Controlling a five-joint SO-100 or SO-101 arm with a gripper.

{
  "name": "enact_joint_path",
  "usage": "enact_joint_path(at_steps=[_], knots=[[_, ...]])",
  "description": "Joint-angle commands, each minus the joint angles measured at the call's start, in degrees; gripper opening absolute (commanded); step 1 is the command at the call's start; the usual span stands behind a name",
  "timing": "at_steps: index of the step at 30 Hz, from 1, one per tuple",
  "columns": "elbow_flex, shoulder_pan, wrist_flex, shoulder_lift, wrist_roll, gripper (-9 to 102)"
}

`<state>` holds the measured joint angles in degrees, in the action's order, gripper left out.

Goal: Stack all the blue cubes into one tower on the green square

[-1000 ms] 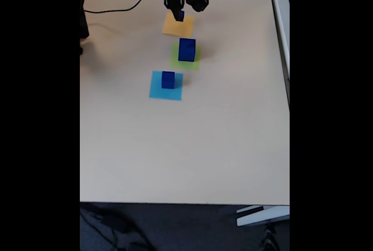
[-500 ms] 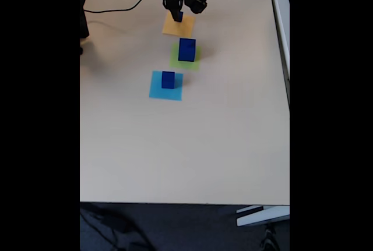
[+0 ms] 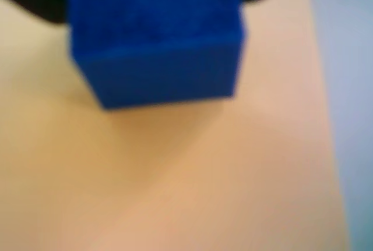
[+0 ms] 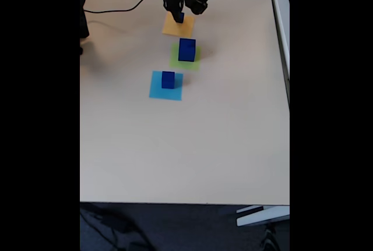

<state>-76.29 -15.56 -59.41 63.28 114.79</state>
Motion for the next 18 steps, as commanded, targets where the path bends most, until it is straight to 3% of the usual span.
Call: enact_joint_path(at_steps=[1, 14, 18], knots=[[0.1, 0.6, 0.9, 0.8, -0.1, 1], [-1.6, 1.8, 0.9, 2.0, -0.8, 2], [-1.5, 2.1, 1.1, 2.3, -1.4, 7]])
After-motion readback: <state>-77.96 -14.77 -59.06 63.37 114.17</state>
